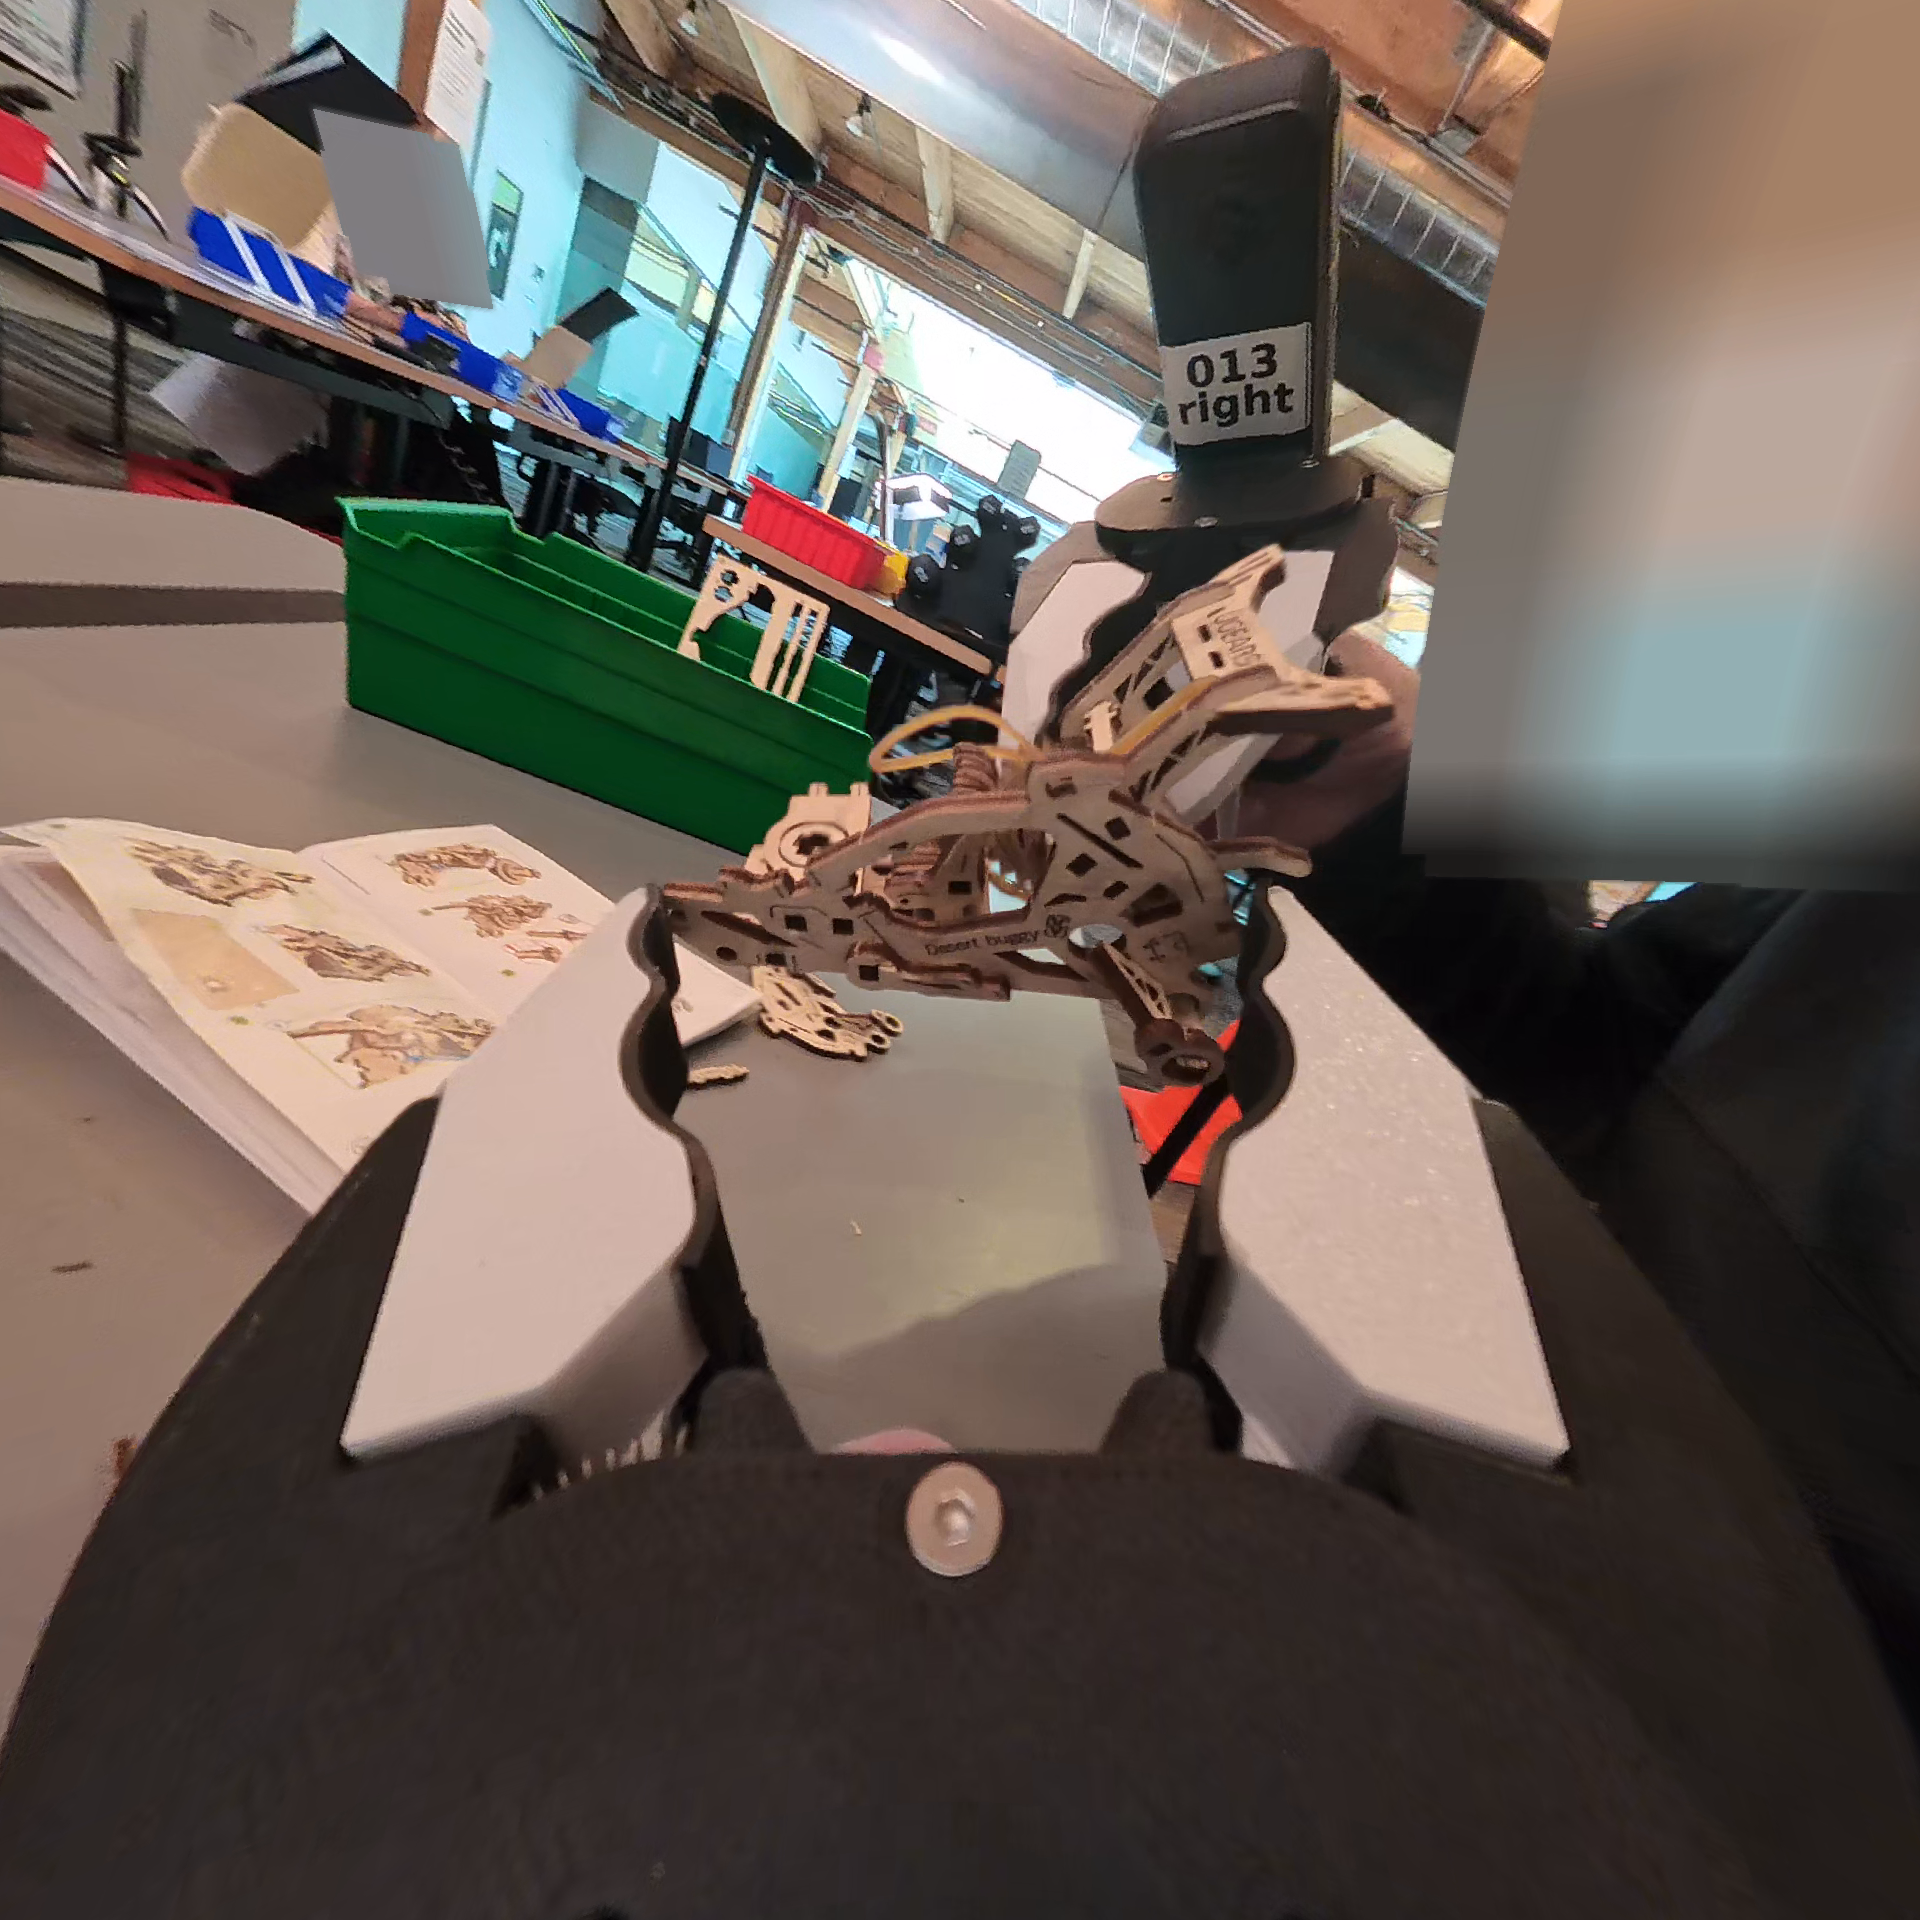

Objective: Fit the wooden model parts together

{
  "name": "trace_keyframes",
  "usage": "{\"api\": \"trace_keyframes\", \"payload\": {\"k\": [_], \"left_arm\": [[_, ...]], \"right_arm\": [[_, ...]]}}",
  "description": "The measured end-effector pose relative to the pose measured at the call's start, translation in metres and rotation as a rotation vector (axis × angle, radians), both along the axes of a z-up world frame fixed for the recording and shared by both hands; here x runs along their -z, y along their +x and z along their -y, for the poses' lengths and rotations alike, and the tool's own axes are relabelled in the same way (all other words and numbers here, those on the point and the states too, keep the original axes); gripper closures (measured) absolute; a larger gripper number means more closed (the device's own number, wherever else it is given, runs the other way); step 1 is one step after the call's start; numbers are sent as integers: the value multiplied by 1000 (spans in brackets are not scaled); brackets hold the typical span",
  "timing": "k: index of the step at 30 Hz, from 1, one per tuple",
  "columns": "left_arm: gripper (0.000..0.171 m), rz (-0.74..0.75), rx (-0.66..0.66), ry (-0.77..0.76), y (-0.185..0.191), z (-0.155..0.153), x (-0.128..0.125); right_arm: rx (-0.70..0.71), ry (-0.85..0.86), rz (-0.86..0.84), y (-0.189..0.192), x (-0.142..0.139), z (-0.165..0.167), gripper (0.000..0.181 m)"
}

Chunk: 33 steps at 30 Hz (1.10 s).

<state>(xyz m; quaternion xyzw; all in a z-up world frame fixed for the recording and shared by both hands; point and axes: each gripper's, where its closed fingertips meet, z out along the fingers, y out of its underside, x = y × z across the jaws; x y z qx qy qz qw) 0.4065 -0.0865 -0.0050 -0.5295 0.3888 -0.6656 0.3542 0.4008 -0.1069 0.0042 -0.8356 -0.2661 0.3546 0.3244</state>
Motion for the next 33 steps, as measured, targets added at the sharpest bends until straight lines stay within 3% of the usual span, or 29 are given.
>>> {"api": "trace_keyframes", "payload": {"k": [6,16,26,33], "left_arm": [[67,11,-26,10,1,-3,-2],[66,75,-75,-8,-4,-12,-9],[67,130,-155,35,-8,-21,-21],[67,153,-190,73,-12,-21,-35]], "right_arm": [[-36,-27,56,2,5,0,158],[-10,-137,-184,-3,0,-8,158],[103,-110,-349,-8,-6,-16,158],[96,-51,-457,-13,-17,-14,157]]}}
